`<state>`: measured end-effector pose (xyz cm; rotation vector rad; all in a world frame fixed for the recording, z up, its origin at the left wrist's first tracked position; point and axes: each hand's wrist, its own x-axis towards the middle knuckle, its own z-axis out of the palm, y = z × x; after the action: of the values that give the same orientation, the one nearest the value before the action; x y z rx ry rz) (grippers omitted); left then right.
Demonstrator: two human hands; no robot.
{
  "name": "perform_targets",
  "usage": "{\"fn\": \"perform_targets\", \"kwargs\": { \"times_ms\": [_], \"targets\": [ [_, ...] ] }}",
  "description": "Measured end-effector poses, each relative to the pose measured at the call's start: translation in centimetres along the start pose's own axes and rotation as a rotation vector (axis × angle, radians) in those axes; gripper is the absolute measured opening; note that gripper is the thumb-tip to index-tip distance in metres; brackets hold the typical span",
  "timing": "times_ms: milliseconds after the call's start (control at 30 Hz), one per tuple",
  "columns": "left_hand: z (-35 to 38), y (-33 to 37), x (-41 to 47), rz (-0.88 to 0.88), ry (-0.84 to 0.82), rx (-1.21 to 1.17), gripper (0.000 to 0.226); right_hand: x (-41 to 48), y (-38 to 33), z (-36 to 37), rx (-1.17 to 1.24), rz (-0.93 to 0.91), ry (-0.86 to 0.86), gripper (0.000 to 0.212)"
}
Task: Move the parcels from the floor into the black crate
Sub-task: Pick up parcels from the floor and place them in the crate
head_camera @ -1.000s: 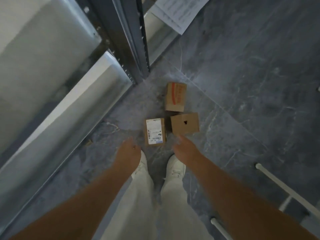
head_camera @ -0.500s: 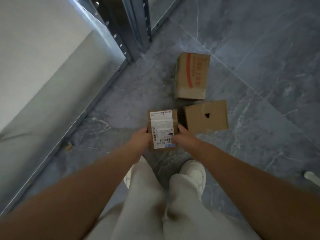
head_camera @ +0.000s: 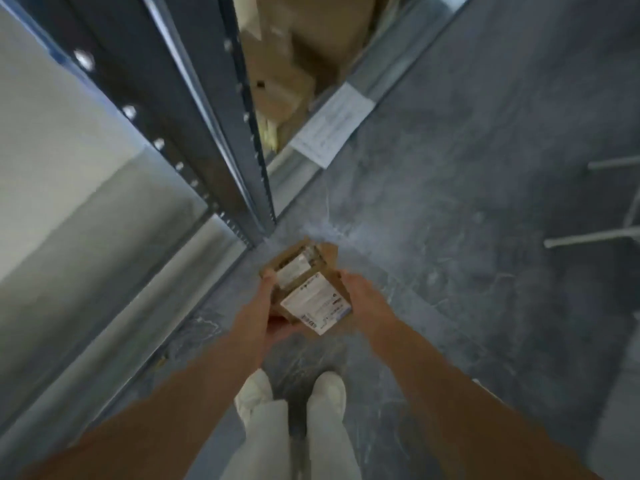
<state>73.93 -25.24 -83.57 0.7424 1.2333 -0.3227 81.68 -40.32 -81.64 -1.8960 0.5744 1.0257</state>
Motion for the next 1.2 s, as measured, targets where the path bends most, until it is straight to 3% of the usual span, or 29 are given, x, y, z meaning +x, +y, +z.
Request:
{"fn": "perform_targets", "kwargs": {
  "times_ms": [67, 167, 400, 533, 633, 767, 900, 1100, 1200],
  "targets": [
    [1.9, 3.3, -5.2, 0.027, -0.045, 0.028, 0.037, -4.5, -4.0, -2.6, -0.096, -0.148, 0.012, 0.038],
    [4.9, 8.2, -12.9, 0.1, -0.135, 0.076, 0.04, -11.4, -9.8, -6.4, -0.067, -0.327, 0.082, 0.023],
    [10.6, 15.9, -29.3, 0.265, -0.332, 0.171, 0.05, -25.1, -19.1, -15.1, 0.064, -0.529, 0.207, 0.006],
    [12.3, 17.0, -36.3, 0.323, -0.421, 0.101, 0.054, -30.1, -22.2, -18.2, 0.108, -0.618, 0.267, 0.025],
    [13.8, 16.4, -39.4, 0.471, -0.475, 0.125, 0.059, -32.1, -24.4, -19.6, 0.142, -0.608, 0.26, 0.042],
    [16.2, 15.4, -42.1, 0.562, -0.425, 0.119, 0.055, -33.2, -26.9, -21.9, 0.136, -0.611, 0.204, 0.035],
    [17.9, 14.0, -44.2, 0.55, -0.408, -0.018, 0.031, -33.8, -28.9, -25.0, 0.189, -0.603, 0.146, 0.018],
    [19.0, 13.3, -45.5, 0.679, -0.088, 0.193, 0.042, -33.2, -30.9, -27.7, -0.066, -0.701, -0.001, 0.041],
    [17.6, 13.1, -46.3, 0.684, 0.034, 0.125, 0.038, -33.8, -31.4, -27.0, -0.05, -0.768, -0.099, 0.033]
  ]
}}
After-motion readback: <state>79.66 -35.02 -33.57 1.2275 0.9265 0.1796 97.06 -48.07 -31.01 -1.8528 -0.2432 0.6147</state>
